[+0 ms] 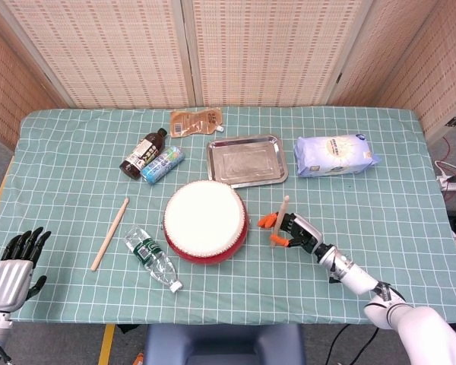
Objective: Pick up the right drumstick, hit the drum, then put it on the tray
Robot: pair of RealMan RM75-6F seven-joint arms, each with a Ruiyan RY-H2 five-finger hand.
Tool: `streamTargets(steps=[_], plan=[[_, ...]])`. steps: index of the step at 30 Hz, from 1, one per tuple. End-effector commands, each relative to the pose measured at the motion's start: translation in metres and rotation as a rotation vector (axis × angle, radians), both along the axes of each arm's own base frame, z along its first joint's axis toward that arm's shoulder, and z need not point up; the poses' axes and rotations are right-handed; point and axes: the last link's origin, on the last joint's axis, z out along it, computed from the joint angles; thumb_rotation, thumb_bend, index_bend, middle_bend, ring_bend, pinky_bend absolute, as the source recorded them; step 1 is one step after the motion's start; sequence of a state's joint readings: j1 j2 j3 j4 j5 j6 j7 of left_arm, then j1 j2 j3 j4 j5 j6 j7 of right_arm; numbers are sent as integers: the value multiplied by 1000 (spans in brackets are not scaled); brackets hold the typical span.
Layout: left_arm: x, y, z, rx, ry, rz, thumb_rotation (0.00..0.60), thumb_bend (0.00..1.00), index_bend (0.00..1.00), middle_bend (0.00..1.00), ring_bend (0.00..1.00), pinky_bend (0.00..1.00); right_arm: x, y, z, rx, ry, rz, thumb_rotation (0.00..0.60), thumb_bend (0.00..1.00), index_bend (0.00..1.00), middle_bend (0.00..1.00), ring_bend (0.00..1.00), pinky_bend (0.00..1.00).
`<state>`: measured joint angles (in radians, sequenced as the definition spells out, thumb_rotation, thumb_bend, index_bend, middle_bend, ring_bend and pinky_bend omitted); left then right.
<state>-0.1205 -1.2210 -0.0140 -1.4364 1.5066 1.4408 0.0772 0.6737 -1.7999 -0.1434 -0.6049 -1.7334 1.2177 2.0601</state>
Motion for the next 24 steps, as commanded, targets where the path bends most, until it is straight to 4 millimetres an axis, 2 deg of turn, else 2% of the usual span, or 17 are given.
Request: streamTargets(steps=[1,6,13,24], plan=[[0,0,0,-1,-1,-1,600,241,32,0,0,79,1,0,-3,1,14,0,570,171,555,381,292,280],[-1,0,-1,-3,-1,1,600,240,32,0,0,78,3,1,-7,-4,36,0,571,55,647,437,346,308],[-2,0,-2,-7,-2,5,600,240,32,0,0,77,6,0,-14,-4,63,-5,574,53,816,549,470,370],[-4,0,-3,-11,-2,11,600,240,32,0,0,73,10,2,-26,10,108,10,576,53,880,593,508,396]])
